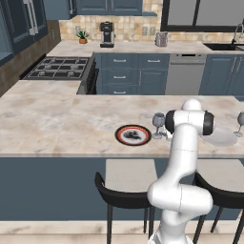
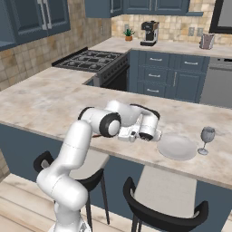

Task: Retrieve the wine glasses from the counter and place one next to each plate.

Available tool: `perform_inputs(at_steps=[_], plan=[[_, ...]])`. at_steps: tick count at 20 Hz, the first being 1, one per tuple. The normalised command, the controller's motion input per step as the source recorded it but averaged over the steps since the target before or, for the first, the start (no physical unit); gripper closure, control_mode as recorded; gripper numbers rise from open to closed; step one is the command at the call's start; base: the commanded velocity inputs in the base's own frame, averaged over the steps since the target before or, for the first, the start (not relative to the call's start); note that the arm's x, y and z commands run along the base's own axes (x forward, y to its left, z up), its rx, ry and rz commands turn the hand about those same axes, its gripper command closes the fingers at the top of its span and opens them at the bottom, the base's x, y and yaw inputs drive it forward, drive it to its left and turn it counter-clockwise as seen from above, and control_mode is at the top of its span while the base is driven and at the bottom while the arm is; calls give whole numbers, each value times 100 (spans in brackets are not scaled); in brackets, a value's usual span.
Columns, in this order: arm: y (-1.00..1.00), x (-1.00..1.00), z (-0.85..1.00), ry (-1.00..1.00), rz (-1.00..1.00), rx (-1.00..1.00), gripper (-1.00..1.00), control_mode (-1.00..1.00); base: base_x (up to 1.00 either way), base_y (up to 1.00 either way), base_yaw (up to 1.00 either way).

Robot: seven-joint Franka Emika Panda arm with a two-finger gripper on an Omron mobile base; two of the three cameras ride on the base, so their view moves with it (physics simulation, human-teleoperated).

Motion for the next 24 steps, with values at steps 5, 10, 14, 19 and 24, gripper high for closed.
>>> perform_inputs(at_steps=[5, 10, 14, 19, 24], plan=[[-50, -2, 7, 3, -23, 0, -100, -100, 0, 0, 0], [-21, -20, 50, 0, -12, 1, -100, -100, 0, 0, 0], [6, -15, 66, -4, 0, 0, -100, -100, 0, 0, 0], [-12, -27, 77, -10, 0, 2, -100, -100, 0, 0, 0], [-20, -33, 91, -10, 0, 8, -100, -100, 0, 0, 0]])
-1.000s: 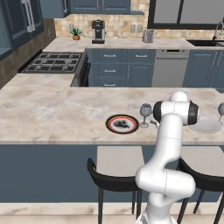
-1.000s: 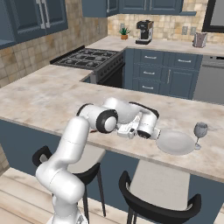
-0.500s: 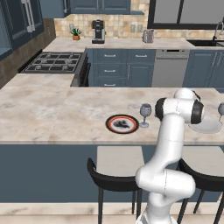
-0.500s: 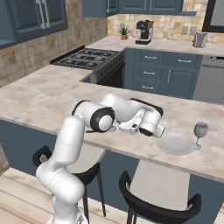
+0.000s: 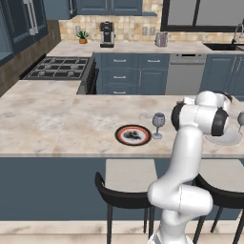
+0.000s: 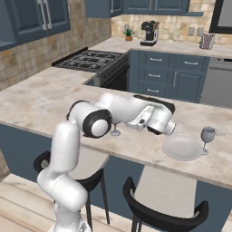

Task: Retrieve the wine glasses from the counter and place one next to each plate.

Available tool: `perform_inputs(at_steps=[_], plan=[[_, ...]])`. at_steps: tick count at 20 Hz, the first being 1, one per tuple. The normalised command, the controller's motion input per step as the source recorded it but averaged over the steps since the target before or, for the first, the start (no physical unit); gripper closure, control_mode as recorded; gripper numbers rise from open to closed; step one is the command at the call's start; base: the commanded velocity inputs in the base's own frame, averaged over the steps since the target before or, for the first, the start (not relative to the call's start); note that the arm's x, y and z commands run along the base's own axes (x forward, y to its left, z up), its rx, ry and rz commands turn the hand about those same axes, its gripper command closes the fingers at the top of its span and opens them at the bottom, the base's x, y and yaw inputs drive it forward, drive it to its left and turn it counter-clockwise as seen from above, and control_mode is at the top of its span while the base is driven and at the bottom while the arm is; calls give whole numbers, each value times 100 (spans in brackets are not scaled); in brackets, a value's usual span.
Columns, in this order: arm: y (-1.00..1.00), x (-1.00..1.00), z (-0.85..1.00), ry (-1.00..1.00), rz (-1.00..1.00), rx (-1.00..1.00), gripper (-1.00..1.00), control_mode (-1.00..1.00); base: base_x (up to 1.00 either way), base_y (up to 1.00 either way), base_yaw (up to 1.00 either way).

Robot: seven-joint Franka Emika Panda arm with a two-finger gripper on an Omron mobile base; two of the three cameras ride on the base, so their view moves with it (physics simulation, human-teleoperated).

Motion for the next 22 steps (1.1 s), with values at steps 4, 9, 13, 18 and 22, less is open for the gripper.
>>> perform_inputs(at_steps=[4, 9, 13, 18, 22], plan=[[0, -42, 100, -8, 0, 13, -100, -100, 0, 0, 0], [1, -59, 100, -14, 4, 10, -100, -100, 0, 0, 0], [12, -78, 100, -21, 5, 4, -100, -100, 0, 0, 0], [27, -95, 100, -23, 7, 0, -100, -100, 0, 0, 0], [72, -100, 80, -33, 7, 0, -100, -100, 0, 0, 0]])
